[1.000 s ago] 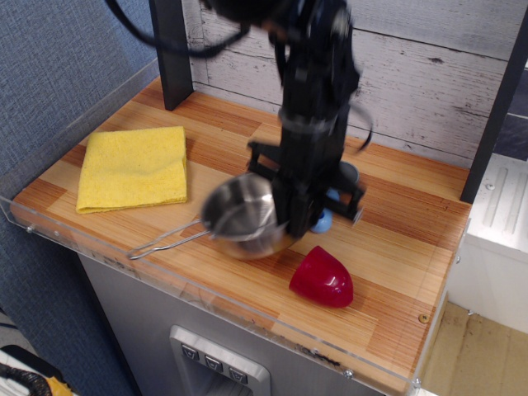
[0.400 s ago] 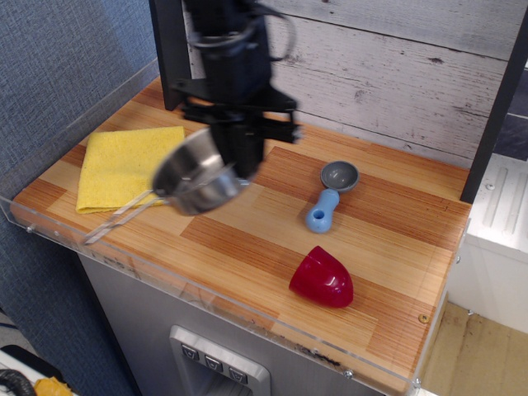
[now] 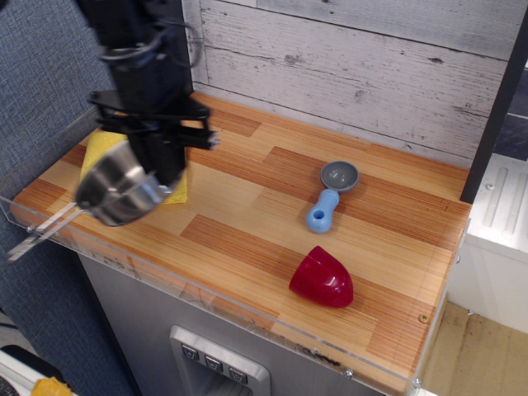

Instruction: Put the pot on the cloth.

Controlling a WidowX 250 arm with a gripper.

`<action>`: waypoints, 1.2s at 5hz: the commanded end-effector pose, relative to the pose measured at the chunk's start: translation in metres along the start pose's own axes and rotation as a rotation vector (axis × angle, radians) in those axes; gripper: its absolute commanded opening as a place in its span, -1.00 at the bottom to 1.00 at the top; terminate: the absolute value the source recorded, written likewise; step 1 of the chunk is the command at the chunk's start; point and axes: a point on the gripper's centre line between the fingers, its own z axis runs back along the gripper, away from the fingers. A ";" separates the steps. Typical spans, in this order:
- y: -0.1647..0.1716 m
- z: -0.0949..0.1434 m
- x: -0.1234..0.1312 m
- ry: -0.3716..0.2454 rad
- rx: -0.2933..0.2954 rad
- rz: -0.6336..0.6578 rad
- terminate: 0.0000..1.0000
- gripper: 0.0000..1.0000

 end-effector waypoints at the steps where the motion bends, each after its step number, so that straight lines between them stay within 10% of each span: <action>1: 0.040 0.031 0.010 -0.109 0.140 0.024 -1.00 -1.00; 6: 0.060 -0.007 0.046 -0.055 0.139 0.018 -1.00 -1.00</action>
